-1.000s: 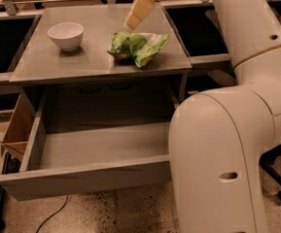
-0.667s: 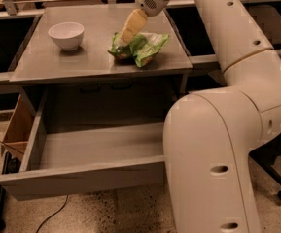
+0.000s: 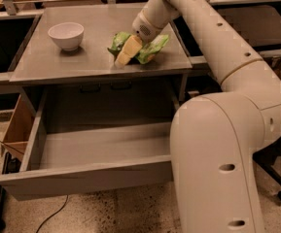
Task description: Place green rice chip bag into top drawer
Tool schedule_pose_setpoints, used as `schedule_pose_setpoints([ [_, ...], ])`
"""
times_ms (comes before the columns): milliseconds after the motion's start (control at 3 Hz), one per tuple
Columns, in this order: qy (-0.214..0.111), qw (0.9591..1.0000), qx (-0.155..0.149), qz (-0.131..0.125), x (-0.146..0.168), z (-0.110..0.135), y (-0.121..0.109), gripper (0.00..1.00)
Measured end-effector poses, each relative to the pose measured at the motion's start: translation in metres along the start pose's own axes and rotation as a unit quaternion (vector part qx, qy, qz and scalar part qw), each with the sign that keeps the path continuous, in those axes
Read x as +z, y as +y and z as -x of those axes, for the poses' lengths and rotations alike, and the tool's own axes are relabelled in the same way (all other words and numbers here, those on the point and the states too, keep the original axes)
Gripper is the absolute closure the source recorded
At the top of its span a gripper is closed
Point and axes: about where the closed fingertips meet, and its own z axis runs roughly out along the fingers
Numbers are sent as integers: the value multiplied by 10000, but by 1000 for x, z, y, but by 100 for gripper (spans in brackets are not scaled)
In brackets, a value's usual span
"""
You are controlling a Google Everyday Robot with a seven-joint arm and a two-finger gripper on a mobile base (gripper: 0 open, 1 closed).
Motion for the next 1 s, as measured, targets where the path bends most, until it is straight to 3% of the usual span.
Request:
schedule_pose_setpoints([
  [333, -54, 9998, 194, 77, 23, -10, 1, 0],
  [1000, -129, 9995, 275, 87, 32, -8, 3, 42],
])
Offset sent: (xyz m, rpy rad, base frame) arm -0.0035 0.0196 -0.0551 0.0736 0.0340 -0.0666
